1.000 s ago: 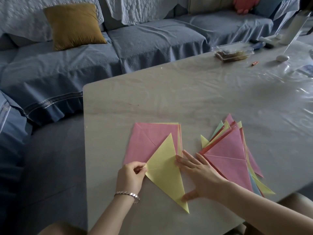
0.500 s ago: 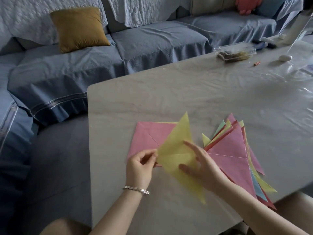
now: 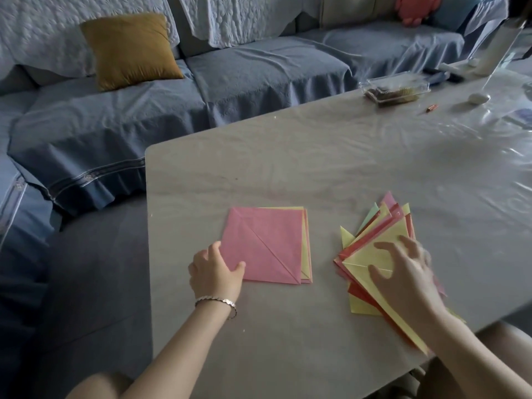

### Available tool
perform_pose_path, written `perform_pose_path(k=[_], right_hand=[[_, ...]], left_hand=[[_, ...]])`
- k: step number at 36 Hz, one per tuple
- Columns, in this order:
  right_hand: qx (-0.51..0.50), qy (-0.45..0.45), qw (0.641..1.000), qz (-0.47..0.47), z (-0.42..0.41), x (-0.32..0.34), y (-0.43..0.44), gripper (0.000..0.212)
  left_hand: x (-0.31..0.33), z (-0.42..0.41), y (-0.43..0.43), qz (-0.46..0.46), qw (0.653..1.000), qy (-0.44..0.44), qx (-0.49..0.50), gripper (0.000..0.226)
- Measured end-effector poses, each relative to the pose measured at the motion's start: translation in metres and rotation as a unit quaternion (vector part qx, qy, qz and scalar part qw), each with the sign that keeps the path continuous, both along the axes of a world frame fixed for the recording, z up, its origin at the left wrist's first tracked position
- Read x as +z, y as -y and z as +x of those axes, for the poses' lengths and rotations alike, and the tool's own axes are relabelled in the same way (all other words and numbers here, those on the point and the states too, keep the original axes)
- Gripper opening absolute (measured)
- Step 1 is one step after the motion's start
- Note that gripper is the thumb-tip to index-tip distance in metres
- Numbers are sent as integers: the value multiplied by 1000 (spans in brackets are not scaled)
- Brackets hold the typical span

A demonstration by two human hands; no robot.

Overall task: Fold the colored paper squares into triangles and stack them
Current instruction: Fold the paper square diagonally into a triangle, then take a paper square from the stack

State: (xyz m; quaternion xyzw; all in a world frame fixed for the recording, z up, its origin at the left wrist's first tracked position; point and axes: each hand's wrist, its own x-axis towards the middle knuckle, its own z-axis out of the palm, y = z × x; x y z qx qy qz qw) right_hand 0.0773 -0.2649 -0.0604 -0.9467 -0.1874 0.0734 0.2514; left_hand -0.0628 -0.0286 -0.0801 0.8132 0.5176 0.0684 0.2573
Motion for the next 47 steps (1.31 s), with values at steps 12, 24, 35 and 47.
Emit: perform_pose_path(k=[12,24,35,47], right_hand=[[377,16,922,-84,-33,-27,-90,57],[389,50,916,-86,-27,-40,-95,51],[386,52,918,-74,-30,-42,-93,47],[396,63,912,-83,-32,-39,-89,47]], left_hand=[[5,1,-10,-88,996,-11,9,78],[-3,16,-31,-155,985,-53,55,55],[-4,8,-20,48,997,60,-17,41],[3,6,-9,101,993,40,-52,32]])
